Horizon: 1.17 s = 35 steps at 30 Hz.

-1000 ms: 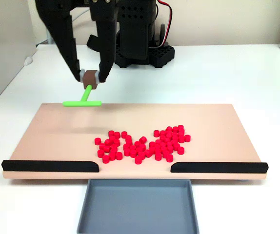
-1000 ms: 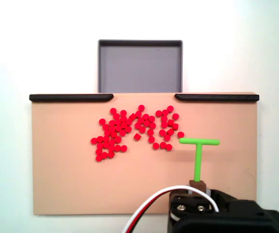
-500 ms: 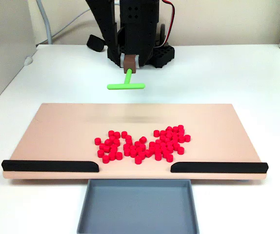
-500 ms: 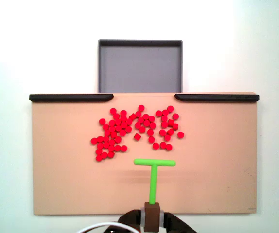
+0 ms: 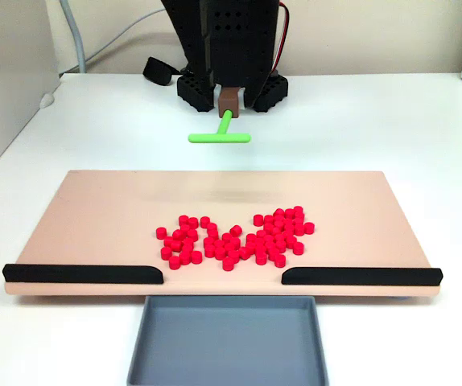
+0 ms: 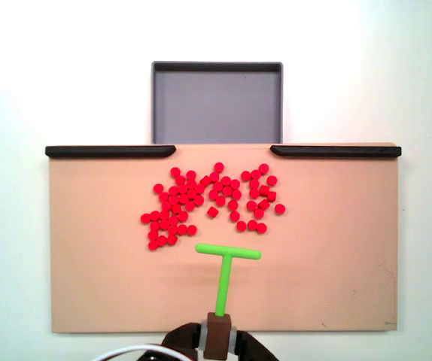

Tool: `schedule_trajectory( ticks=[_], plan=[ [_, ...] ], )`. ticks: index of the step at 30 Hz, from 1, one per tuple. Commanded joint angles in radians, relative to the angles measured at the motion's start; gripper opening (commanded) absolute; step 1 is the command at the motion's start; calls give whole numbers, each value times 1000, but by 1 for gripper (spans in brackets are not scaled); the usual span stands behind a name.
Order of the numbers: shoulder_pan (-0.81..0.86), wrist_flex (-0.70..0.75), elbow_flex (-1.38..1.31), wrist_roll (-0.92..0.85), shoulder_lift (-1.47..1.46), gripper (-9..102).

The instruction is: Grasp a green tool by the dark brown handle.

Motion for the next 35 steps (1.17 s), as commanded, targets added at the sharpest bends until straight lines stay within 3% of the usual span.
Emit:
schedule_trajectory(
  ticks=[1,12,35],
  plan=[
    [-12,-2,-5,8,-6,0],
    [-14,-2,-6,-133,17,0],
    [-9,-2,-5,-123,38,0]
  ],
)
